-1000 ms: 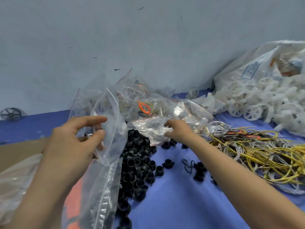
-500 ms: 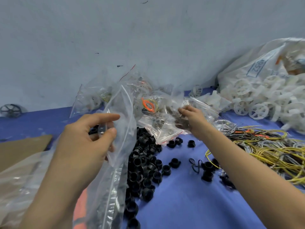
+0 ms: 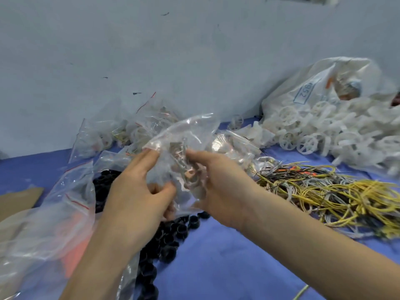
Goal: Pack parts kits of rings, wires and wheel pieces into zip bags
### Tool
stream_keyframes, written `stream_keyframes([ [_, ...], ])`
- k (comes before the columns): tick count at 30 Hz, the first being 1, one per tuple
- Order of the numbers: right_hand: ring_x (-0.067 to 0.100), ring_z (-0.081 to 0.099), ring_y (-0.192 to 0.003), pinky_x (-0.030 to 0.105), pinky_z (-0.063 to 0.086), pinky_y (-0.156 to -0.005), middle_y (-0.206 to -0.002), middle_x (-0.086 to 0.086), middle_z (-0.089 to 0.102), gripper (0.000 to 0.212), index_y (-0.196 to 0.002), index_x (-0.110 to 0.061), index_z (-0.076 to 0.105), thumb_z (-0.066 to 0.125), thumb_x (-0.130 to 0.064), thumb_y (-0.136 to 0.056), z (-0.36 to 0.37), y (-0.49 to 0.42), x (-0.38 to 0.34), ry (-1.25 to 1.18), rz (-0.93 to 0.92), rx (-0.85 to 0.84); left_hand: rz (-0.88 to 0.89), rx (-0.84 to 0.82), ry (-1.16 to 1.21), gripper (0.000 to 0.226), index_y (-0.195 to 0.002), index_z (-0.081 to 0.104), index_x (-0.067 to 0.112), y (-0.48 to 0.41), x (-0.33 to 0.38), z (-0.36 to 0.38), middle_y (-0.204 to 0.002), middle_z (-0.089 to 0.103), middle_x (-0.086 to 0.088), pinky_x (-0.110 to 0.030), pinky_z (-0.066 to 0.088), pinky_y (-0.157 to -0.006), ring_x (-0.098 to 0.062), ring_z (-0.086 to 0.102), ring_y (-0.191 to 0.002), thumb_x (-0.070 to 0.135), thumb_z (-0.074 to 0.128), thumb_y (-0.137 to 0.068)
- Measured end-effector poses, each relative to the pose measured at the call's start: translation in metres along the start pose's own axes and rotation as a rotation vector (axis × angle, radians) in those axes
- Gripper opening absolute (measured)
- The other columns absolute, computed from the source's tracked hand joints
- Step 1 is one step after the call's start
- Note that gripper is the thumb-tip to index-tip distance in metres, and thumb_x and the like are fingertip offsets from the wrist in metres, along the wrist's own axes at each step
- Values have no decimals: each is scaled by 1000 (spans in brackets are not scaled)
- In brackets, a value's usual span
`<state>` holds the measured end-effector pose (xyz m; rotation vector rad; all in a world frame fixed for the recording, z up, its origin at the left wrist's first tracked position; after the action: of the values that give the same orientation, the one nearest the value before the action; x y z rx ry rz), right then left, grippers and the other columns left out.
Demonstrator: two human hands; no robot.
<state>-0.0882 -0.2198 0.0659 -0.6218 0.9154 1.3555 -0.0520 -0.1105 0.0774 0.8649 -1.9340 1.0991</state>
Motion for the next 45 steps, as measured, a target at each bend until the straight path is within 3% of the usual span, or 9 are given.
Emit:
stream_keyframes([
  [2, 9, 60, -45, 18, 50, -46, -56, -1, 63, 27, -75, -10, 60, 46, -15, -97, -4, 1, 2, 191, 52, 24, 1, -19, 35, 72, -72, 55, 62, 2, 6, 3, -103, 65, -9, -9, 39, -38, -9, 54, -35, -10, 61, -82],
  [5, 27, 63, -74, 34, 55, -72, -78, 11, 63, 24, -83, -5, 61, 48, -20, -97, -16, -8, -18, 1064, -39, 103, -18, -63, 101, 79, -69, 58, 65, 4, 8, 8, -101, 64, -12, -13, 45, -40, -12, 59, -37, -12, 59, -84],
  [10, 26, 55, -66, 25, 44, -58, -65, 6, 52, 31, -62, -12, 48, 58, -25, -89, -20, -17, -37, 2004, -37, 0, -10, -144, 26, 91, -72, 51, 77, 6, 7, 19, -82, 62, 3, -15, 46, -42, -22, 61, -39, -13, 56, -78],
  [18, 20, 71, -86, 26, 57, -79, -89, 9, 75, 25, -92, 2, 72, 59, -19, -92, -48, 9, -119, 1301, -227, -59, 49, -22, -133, 61, -88, 60, 51, 2, 2, 3, -49, 63, 9, -6, 38, -38, -12, 56, -31, -9, 52, -78],
  [22, 15, 66, -71, 29, 56, -70, -82, 8, 73, 19, -87, -2, 72, 60, -17, -91, -112, -26, -135, 1398, -356, 322, 86, 50, -154, 52, -87, 66, 38, 0, -1, 1, -54, 61, 11, -8, 38, -36, -10, 54, -30, -11, 52, -77],
  [28, 25, 56, -101, 30, 46, -78, -126, 11, 58, 35, -125, -13, 59, 54, -14, -90, -246, -64, -77, 1925, 218, 498, 270, 131, -225, 47, -103, 63, 47, -1, 3, -7, -89, 65, 22, -29, 52, -68, 2, 58, -58, 12, 50, -73],
  [33, 19, 55, -86, 28, 41, -69, -109, -8, 61, 26, -103, -12, 69, 65, -33, -88, -273, -64, -76, 1842, 113, 521, 302, 69, -157, 49, -99, 57, 65, -10, -3, -12, -107, 64, 26, -11, 46, -53, 12, 54, -57, 39, 35, -64],
  [38, 30, 63, -85, 39, 51, -75, -94, 15, 71, 30, -93, -5, 72, 65, -33, -89, -264, -59, -95, 1955, 52, 519, 311, 33, -159, 50, -100, 58, 64, -13, -9, -11, -110, 62, 32, -18, 46, -48, 11, 53, -51, 38, 36, -62],
  [45, 22, 51, -71, 27, 39, -61, -69, 14, 62, 27, -73, -9, 72, 68, -33, -85, -268, -29, -128, 1494, -65, 593, 296, 31, -128, 52, -102, 62, 57, -18, -20, -15, -94, 66, 28, -12, 37, -34, -7, 52, -32, 39, 37, -61],
])
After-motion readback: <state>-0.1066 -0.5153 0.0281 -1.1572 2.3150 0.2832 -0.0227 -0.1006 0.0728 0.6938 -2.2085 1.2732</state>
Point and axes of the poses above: each hand's wrist, its own y-axis away from the middle knuckle, its own z-axis out of the palm, x = y × z, the point moved 5 cm from there along -y, towards the middle knuckle
